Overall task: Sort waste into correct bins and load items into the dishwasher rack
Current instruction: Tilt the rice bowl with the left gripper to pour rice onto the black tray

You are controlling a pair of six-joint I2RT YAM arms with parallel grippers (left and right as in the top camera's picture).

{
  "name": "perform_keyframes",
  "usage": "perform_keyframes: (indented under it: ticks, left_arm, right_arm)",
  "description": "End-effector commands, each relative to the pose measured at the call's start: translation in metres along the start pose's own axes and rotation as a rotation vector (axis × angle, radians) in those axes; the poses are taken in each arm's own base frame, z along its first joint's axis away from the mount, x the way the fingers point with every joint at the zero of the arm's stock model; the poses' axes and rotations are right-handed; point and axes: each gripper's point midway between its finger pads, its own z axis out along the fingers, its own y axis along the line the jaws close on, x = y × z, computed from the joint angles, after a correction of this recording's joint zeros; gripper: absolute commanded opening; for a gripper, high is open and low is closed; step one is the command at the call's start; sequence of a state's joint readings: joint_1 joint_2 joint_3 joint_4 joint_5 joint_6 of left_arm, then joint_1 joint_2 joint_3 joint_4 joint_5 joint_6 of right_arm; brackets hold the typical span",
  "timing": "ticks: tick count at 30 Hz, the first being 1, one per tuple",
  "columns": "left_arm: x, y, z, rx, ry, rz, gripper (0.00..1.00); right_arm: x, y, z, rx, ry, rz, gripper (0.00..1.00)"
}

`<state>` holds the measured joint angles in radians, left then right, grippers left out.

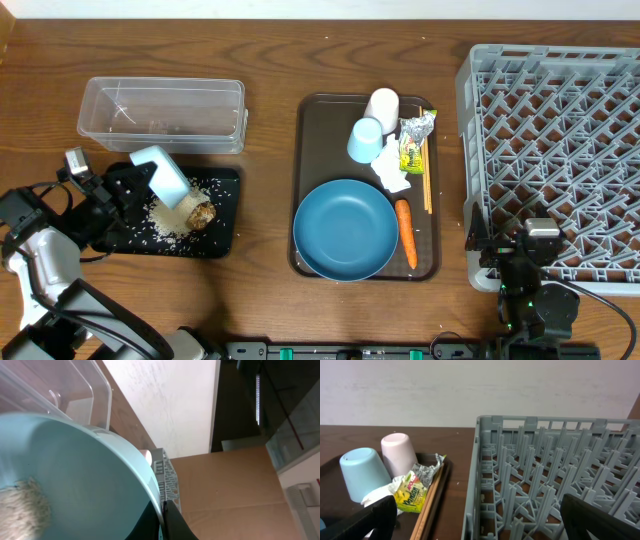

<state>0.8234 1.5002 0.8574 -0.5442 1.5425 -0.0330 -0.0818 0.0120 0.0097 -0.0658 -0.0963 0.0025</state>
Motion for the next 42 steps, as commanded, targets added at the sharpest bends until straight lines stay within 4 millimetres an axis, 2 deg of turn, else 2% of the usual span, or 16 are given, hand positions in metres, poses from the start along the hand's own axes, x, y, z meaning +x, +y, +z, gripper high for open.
perform_keyframes:
  ticks: [1, 7, 10, 13, 16, 18, 27, 31, 34, 37, 40, 42]
  left_arm:
    - [0.003, 0.001, -0.001, 0.026, 0.001, -0.043, 0.06]
    - [0.003, 0.002, -0.001, 0.028, -0.001, -0.101, 0.07]
    - [-0.001, 0.003, -0.002, 0.026, -0.007, -0.064, 0.06]
    - [0.001, 0.003, -0.003, 0.027, -0.006, -0.132, 0.06]
    - [-0.002, 0.002, -0.003, 0.027, -0.009, -0.081, 0.06]
    - [-0.002, 0.002, -0.003, 0.027, -0.008, -0.122, 0.06]
    - [-0.006, 0.009, -0.003, -0.013, -0.019, -0.092, 0.06]
    - [-0.005, 0.003, -0.002, 0.024, -0.01, -0.096, 0.06]
    - [-0.008, 0.013, -0.004, -0.037, -0.03, -0.095, 0.06]
    - [-0.007, 0.013, -0.005, -0.032, -0.028, -0.103, 0.06]
    - [-0.009, 0.028, -0.006, -0.12, -0.047, -0.128, 0.06]
    - [-0.007, 0.03, -0.006, -0.129, -0.046, -0.159, 0.06]
  right_arm:
    - [0.001, -0.004, 0.0, 0.015, -0.001, -0.014, 0.99]
    - [0.001, -0.004, 0.0, 0.014, -0.001, -0.014, 0.99]
    - [0.001, -0.004, 0.0, 0.014, -0.001, -0.014, 0.99]
    - [0.001, -0.004, 0.0, 0.014, -0.001, -0.014, 0.99]
    - [0.001, -0.004, 0.0, 0.015, -0.001, -0.014, 0.99]
    - [0.001, -0.004, 0.0, 0.014, -0.001, -0.014, 0.99]
    - [0.001, -0.004, 0.0, 0.014, -0.001, -0.014, 0.99]
    - [0.001, -0.004, 0.0, 0.014, -0.001, -0.014, 0.99]
    - [0.001, -0.004, 0.0, 0.014, -0.001, -0.014, 0.99]
    - [0.001, -0.004, 0.0, 0.014, -0.001, -0.014, 0.99]
    - [0.001, -0.004, 0.0, 0.015, -0.001, -0.014, 0.99]
    - [0.001, -0.004, 0.0, 0.014, -0.001, -0.014, 0.99]
